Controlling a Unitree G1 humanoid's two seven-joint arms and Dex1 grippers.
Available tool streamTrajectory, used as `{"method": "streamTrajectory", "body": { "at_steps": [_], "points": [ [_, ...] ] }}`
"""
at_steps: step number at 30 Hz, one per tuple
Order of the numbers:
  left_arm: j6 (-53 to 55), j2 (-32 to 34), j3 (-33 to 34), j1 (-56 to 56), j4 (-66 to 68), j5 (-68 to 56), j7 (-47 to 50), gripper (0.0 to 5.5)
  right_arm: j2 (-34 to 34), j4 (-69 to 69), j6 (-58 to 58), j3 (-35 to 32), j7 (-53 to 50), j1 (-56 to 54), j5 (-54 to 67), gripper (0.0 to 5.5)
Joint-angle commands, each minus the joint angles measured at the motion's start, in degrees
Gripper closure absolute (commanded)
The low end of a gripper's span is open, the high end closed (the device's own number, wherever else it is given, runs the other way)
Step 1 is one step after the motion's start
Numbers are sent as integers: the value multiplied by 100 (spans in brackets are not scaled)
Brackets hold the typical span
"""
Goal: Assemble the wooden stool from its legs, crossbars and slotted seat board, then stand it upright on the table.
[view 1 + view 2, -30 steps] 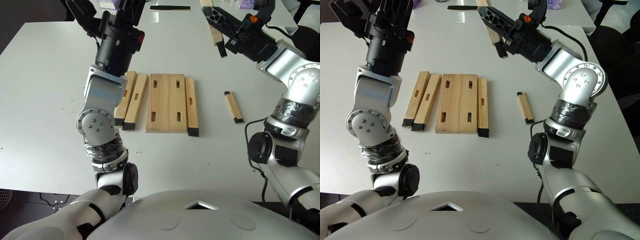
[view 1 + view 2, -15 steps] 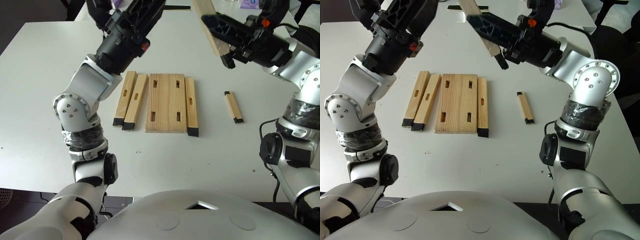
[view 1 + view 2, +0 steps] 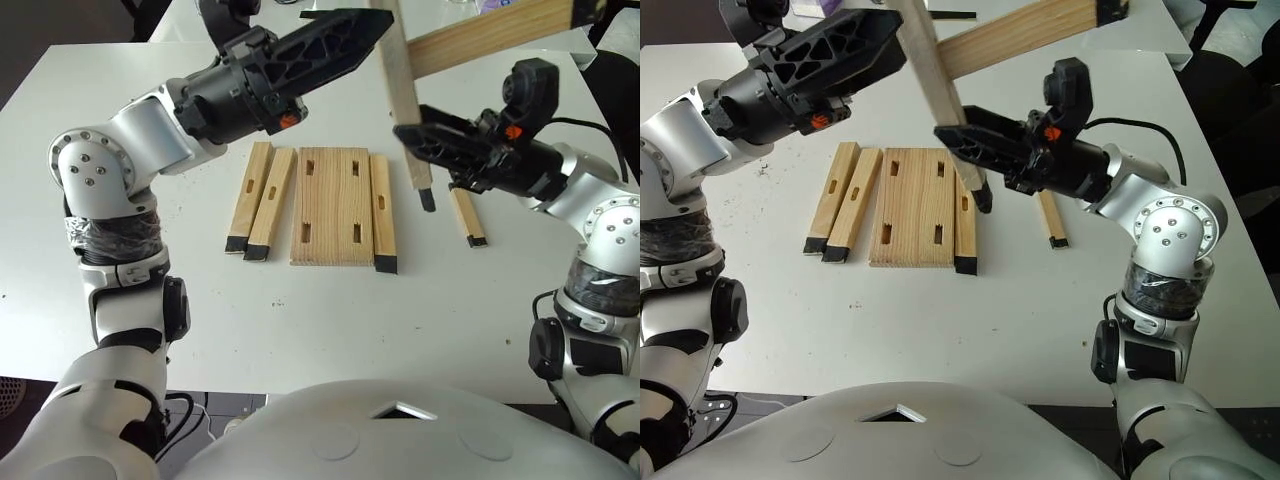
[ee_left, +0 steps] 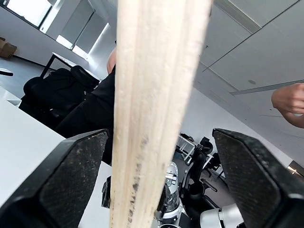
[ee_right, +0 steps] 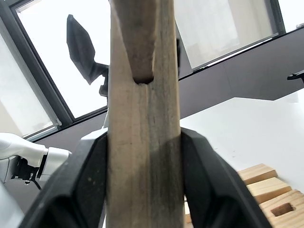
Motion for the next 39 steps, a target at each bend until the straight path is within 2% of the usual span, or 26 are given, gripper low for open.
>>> {"method": "streamTrajectory", "body": {
  "at_steps": [1, 7, 12, 18, 28, 31, 39],
  "points": [
    [177, 190, -127, -60, 21, 525, -419, 144, -236, 30, -89, -39, 70, -18, 175, 346],
    [294, 380, -246, -152, 5, 1274, -1267, 144, -807, 143, -261, 348, 616, 100, -241, 346],
    [347, 436, -257, -151, -59, 1618, -1716, 144, -998, 337, -489, 627, 962, 24, -513, 346],
    [356, 388, -227, -29, -238, 1782, -1912, 144, -1156, 310, -703, 1007, 1303, 112, -842, 346],
    [367, 308, -223, 192, -391, 1965, -1957, 144, -1115, 359, -706, 1056, 1311, -19, -765, 346],
    [322, 297, -214, 245, -462, 2042, -1979, 178, -1187, 326, -707, 1118, 1354, 33, -823, 346],
    [283, 293, -177, 287, -518, 2224, -2101, 311, -1340, 357, -895, 1226, 1481, 179, -1080, 346]
  ]
}}
